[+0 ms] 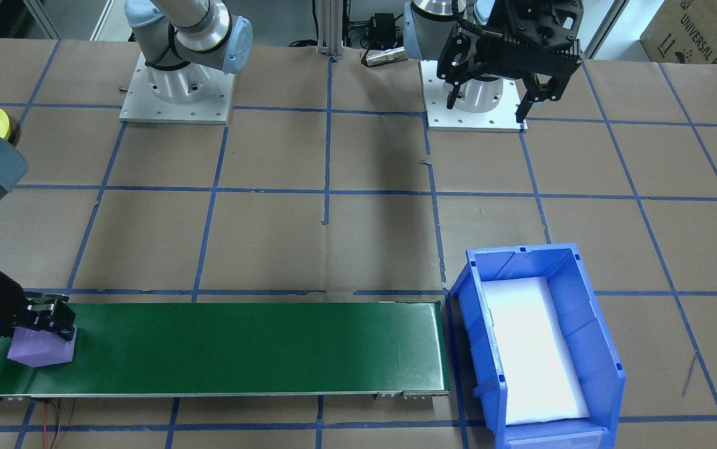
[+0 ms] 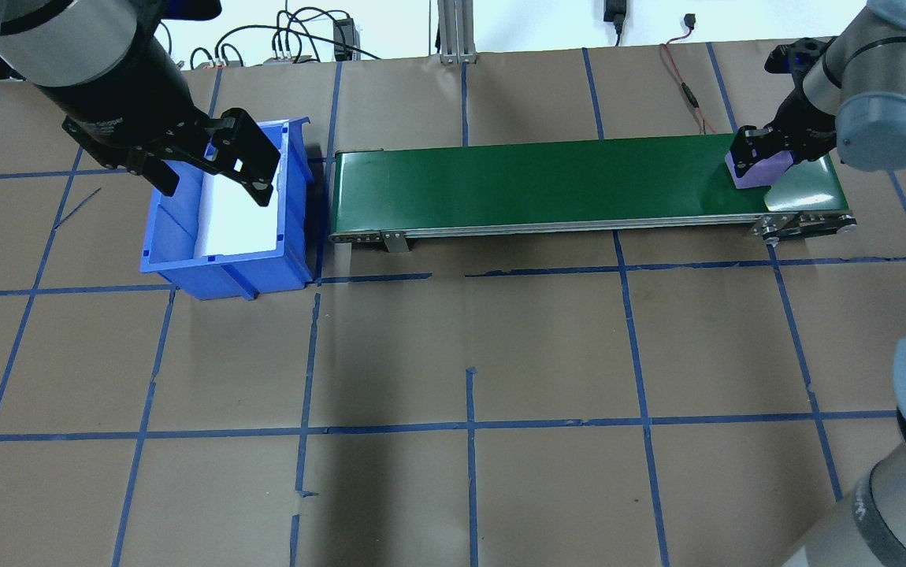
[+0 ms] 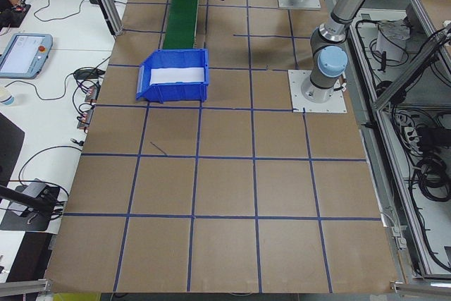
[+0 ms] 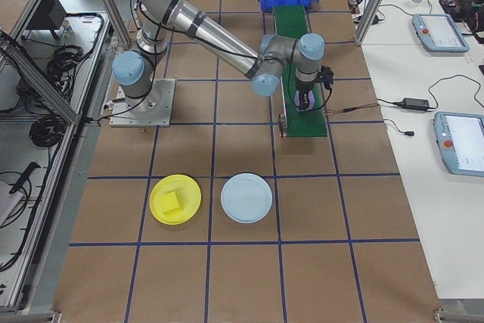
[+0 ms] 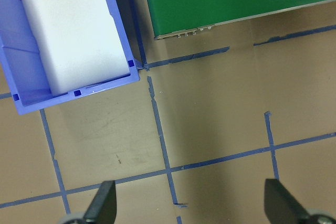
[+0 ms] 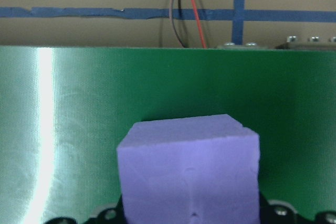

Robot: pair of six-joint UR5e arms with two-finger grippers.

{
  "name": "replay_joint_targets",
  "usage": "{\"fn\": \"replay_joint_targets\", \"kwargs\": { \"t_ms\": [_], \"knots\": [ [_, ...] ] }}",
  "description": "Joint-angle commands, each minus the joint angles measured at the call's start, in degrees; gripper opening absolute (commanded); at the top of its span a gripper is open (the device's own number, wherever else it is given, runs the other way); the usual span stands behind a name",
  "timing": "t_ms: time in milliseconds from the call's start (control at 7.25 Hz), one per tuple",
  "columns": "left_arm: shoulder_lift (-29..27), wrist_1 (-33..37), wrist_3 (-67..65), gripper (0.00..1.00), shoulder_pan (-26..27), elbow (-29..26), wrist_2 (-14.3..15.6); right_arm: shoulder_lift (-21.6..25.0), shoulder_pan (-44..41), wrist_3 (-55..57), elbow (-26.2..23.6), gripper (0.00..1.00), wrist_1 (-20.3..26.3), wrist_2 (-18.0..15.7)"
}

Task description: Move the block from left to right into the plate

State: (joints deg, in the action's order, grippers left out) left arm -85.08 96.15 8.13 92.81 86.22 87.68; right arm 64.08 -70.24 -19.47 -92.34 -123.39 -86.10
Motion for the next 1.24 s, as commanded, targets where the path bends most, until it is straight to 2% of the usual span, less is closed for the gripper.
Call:
{"fn": "replay_joint_targets", "kwargs": {
  "t_ms": [0, 276, 414, 690, 828, 1103],
  "knots": [
    [0.0, 0.0, 0.0, 1.00, 0.0, 0.0, 0.0, 3.1, 2.2, -1.1, -0.2, 0.08, 0.0, -4.0],
    [0.0, 0.0, 0.0, 1.00, 0.0, 0.0, 0.0, 8.9, 14.6, -15.1, -4.1, 0.09, 3.1, -4.7],
    [0.1, 0.0, 0.0, 1.00, 0.0, 0.0, 0.0, 11.4, 20.4, -22.4, -6.3, 0.15, 3.1, -5.0],
    [0.1, 0.0, 0.0, 1.00, 0.0, 0.0, 0.0, 11.1, 34.4, -34.5, -9.8, 0.15, 3.1, -3.8],
    [0.1, 0.0, 0.0, 1.00, 0.1, 0.0, 0.0, 10.8, 38.7, -36.7, -10.8, 0.15, 3.0, -3.8],
    [0.1, 0.0, 0.0, 1.00, 0.1, 0.0, 0.0, 7.0, 41.5, -38.6, -11.6, 0.16, 2.8, -3.2]
  ]
}}
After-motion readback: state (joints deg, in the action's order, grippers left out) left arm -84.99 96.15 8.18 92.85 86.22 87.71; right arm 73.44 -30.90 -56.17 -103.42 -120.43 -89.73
